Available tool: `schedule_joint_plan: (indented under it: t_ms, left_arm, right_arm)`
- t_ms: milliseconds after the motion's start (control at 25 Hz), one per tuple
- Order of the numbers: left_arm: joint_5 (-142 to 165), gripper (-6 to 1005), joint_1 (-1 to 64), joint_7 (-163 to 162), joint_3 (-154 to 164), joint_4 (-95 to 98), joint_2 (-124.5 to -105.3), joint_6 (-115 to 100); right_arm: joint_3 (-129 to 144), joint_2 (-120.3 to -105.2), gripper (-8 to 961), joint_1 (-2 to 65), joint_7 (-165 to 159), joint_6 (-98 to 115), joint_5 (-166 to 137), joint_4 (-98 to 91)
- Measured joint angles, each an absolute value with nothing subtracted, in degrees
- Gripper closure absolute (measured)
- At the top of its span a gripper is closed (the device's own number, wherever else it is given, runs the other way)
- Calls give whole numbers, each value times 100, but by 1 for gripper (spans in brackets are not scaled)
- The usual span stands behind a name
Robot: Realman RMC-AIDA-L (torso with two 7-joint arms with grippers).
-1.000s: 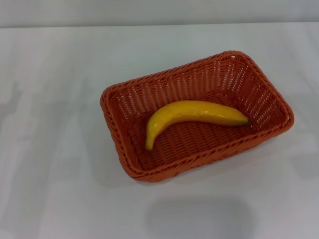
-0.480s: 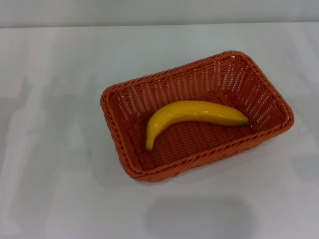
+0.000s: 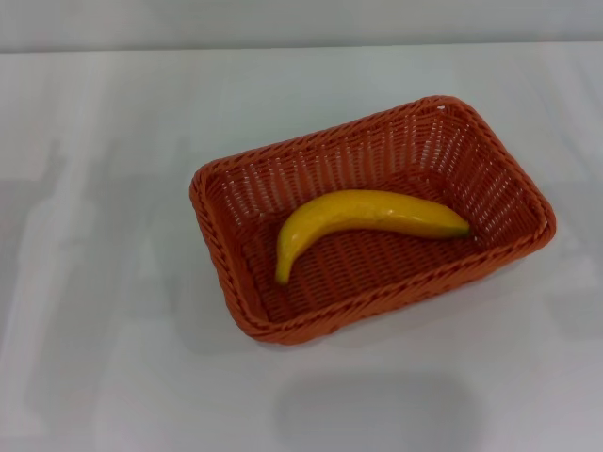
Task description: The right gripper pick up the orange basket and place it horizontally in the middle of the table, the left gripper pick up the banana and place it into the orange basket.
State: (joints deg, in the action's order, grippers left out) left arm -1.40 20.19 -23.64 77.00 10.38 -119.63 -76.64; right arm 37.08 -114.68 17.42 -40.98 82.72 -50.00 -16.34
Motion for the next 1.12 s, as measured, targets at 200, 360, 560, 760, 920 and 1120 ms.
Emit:
schedule_joint_plan:
  t_ms: [200,360,560,760,920,1120]
  left_arm:
    - [-140,113,2066,-2357,7699,1027,-11962,-7664]
    - [-141,113,2114,-2350,7699,1024,-11958,-7656]
    - [-141,113,2215,-2242,7699,1023,-11953,-7638]
    - [-141,113,2254,-2235,7699,1037,-11953,-7636]
    - [-138,113,2263,-2204,7699,1057,-11953,-7635]
    - [-146,113,2241,-2146,7697,1066,-11948,-7660]
  right_arm:
    - [3709,-11469,99,1771,-4096,8188,-5001,-1640]
    - [3709,-11469,99,1782,-4095,8170,-5001,-1677]
    - [3735,-11469,99,1793,-4095,8170,-5001,-1683]
    - [3788,-11469,99,1804,-4095,8212,-5001,-1692]
    - [3788,-11469,99,1836,-4095,8269,-5001,-1694]
    - [3788,-11474,99,1838,-4102,8410,-5001,-1676]
